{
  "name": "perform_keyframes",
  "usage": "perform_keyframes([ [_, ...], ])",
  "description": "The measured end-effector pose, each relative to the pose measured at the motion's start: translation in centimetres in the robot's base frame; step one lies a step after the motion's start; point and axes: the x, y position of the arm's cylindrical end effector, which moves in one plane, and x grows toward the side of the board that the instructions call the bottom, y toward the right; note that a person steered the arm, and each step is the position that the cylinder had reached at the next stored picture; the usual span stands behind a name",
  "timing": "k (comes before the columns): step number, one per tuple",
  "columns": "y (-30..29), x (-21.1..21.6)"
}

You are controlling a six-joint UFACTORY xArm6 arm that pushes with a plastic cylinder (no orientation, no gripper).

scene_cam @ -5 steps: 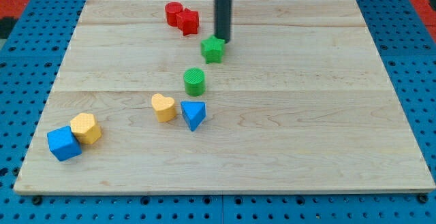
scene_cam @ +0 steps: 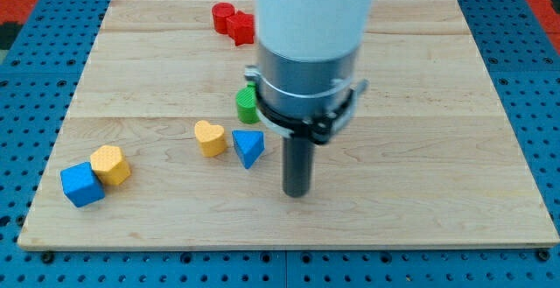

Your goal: Move the blue triangle along with the yellow heart a bit left

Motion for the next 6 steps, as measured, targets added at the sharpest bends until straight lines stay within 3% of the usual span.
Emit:
perform_keyframes([
  [1, -3.2, -5.4],
  [2, -4.9, -6.0],
  [3, -2.5, -0.6],
  [4, -10.5, -1.6],
  [6, -7.0, -10.6],
])
